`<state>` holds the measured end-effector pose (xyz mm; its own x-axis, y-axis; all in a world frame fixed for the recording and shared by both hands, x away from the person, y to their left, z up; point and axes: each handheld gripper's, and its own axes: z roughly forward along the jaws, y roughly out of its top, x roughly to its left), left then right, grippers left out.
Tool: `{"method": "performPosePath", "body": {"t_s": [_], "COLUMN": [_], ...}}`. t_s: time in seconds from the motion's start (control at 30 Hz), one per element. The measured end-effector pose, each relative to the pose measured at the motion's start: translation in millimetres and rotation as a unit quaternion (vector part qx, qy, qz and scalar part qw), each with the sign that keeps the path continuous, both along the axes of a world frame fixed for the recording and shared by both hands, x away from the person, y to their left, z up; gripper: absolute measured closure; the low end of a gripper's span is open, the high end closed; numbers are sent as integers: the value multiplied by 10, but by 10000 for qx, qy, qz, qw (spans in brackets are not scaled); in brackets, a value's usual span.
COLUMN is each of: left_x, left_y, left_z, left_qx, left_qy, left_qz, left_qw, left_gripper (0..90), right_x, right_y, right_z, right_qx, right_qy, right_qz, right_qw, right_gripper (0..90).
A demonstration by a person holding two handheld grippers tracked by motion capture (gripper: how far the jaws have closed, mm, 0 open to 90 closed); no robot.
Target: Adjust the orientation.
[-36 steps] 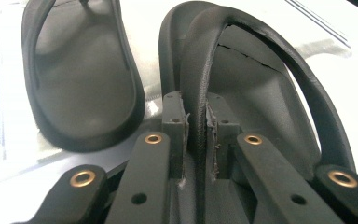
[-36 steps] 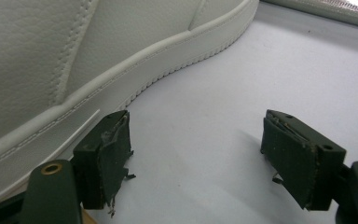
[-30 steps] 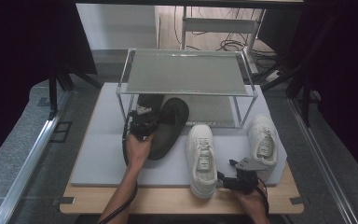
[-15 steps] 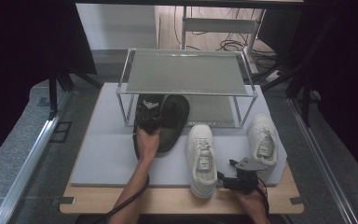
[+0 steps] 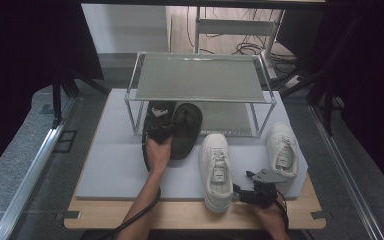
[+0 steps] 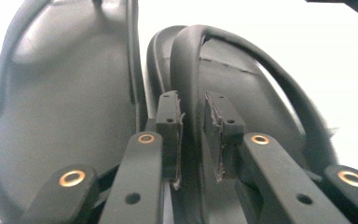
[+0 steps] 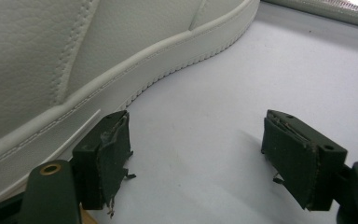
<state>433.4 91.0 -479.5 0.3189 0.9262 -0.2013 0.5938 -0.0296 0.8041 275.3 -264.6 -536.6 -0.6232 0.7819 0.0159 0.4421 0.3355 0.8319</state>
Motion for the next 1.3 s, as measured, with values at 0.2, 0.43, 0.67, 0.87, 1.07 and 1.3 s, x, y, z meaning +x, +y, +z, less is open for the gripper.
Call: {"method": "performPosePath", "body": {"t_s": [0.2, 0.43, 0.67, 0.87, 1.07, 1.3], "left_x": [-206, -440, -685, -912, -1068, -1096], "left_y": [70, 228, 299, 301, 273, 193], "left_z": [112, 121, 86, 10, -93, -201], "left_qx": [154, -46, -41, 80, 249, 415], "left_qy": [-164, -111, 53, 70, 94, 142], "left_qz": [-541, -1035, -1442, -1599, -1669, -1708], "left_qw": [9983, 9946, 9895, 9871, 9856, 9843], "left_gripper": [711, 843, 898, 898, 898, 898], "right_x": [-1, -1, -3, -3, -3, -3], "right_y": [0, 1, 2, 3, 3, 4], "right_z": [1, 2, 2, 2, 2, 2], "right_qx": [-13, -15, -15, -17, -20, -20], "right_qy": [5, 8, 13, 14, 12, 12], "right_qz": [2, -2, -5, -5, -5, -5], "right_qw": [10000, 10000, 10000, 10000, 10000, 10000], "right_gripper": [237, 237, 237, 237, 237, 237]}}
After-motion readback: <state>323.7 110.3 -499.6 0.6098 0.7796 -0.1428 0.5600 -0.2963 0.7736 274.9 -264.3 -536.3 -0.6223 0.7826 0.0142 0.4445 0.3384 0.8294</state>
